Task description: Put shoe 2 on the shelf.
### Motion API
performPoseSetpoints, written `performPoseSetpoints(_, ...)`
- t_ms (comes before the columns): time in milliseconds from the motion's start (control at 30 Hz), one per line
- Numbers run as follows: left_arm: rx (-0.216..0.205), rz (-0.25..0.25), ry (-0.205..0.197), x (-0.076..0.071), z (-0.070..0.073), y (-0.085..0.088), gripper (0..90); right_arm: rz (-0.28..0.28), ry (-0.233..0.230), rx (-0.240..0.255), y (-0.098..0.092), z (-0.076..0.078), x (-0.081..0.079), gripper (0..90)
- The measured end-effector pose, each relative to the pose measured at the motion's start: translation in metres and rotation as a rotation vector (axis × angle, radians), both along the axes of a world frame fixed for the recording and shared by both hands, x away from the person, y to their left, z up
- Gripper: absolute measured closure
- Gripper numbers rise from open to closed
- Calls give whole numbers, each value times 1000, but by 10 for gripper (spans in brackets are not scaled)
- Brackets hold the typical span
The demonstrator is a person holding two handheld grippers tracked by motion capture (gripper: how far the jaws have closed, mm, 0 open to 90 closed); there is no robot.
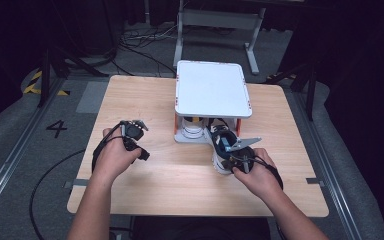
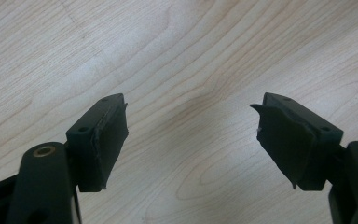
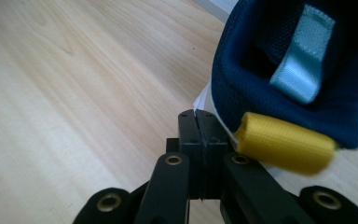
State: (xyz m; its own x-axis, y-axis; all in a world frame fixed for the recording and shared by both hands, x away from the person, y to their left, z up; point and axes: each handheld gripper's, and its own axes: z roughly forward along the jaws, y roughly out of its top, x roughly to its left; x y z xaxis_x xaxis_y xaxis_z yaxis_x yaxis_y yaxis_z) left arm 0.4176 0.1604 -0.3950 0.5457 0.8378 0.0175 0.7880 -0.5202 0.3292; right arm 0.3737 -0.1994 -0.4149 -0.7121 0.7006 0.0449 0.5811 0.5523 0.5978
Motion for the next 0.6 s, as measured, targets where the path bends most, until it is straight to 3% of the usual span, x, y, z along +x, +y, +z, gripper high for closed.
performPoseSetpoints(67,6,0,1,0,0,1,248,-7,15,15,-6,7,-6,900)
performPoseSetpoints(200,7,-4,1,0,0,0,248,-12,60,-17,-14,6,-13,900)
performPoseSetpoints(433,2,1,-2,-1,1,0,248,-48,74,-60,-14,-9,-3,900)
performPoseSetpoints(567,6,0,1,0,0,1,248,-56,90,-59,-14,-14,3,900)
performPoseSetpoints(600,0,2,0,-1,0,1,247,-50,70,-50,-13,-14,4,900)
